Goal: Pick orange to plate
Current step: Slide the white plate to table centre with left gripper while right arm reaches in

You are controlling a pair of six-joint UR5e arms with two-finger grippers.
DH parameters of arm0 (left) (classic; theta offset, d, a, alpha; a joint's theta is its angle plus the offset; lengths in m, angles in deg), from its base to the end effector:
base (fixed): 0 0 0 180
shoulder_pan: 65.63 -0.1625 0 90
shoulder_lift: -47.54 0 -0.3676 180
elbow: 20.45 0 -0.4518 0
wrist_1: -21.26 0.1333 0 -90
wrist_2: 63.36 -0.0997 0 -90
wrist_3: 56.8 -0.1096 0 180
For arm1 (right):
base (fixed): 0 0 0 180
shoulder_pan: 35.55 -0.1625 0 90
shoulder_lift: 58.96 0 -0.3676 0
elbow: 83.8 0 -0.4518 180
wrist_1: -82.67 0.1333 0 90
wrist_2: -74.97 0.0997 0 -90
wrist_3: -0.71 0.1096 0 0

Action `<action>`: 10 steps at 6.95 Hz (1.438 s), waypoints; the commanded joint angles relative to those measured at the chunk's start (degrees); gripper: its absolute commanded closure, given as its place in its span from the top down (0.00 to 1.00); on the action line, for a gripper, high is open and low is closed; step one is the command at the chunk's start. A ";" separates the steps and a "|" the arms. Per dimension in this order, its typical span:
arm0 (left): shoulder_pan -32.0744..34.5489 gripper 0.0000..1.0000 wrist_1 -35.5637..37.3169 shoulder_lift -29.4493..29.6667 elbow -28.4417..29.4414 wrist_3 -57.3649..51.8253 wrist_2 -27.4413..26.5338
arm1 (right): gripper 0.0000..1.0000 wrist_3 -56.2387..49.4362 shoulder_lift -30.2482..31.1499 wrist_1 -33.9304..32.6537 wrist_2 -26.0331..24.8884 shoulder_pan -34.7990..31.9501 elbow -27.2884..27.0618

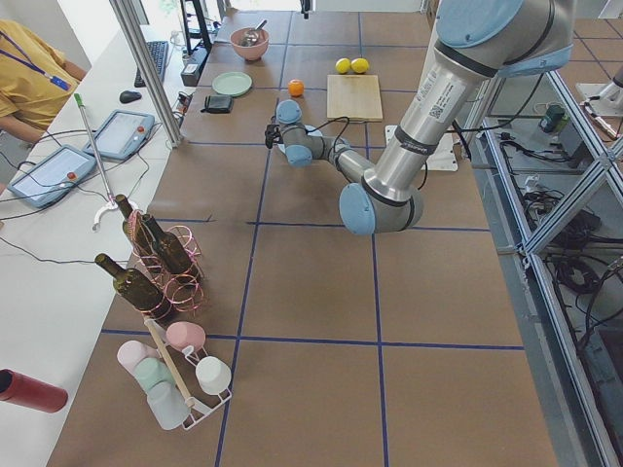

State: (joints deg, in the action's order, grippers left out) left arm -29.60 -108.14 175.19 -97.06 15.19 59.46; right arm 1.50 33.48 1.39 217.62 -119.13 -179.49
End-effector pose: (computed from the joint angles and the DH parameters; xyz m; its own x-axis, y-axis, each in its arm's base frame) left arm 0.5738 -0.5087 0.2194 0.3726 0.0503 -0.9266 -0.0144 0.9987 0.0484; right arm -0.0153 -0.5485 0.5485 0.5859 -0.2182 0.7804 0.1013 0.9752 0.1967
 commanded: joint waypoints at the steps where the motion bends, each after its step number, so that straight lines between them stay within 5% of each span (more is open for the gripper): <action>1: -0.26 0.61 -1.64 -0.03 0.24 0.00 -1.62 | 1.00 0.00 -0.15 0.59 -0.26 0.44 -0.02; 2: -0.18 0.93 -4.69 -0.38 0.06 0.09 -1.70 | 1.00 0.52 -0.50 0.94 -0.26 1.14 -0.19; 6: 1.93 0.94 -5.16 -2.75 -4.51 1.67 -1.70 | 1.00 29.10 -6.82 7.05 -2.27 14.29 -4.85; 7: 2.02 0.94 -5.16 -2.84 -4.51 1.58 -1.70 | 1.00 33.70 -7.79 12.06 -7.42 18.94 -5.11; 10: 2.20 0.94 -5.16 -3.28 -4.51 1.58 -1.70 | 1.00 47.05 -12.97 11.23 -16.57 30.63 -5.12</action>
State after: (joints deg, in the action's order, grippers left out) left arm -27.44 -113.30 172.09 -101.55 16.77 57.75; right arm 42.37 22.83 13.14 205.03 -93.29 -184.88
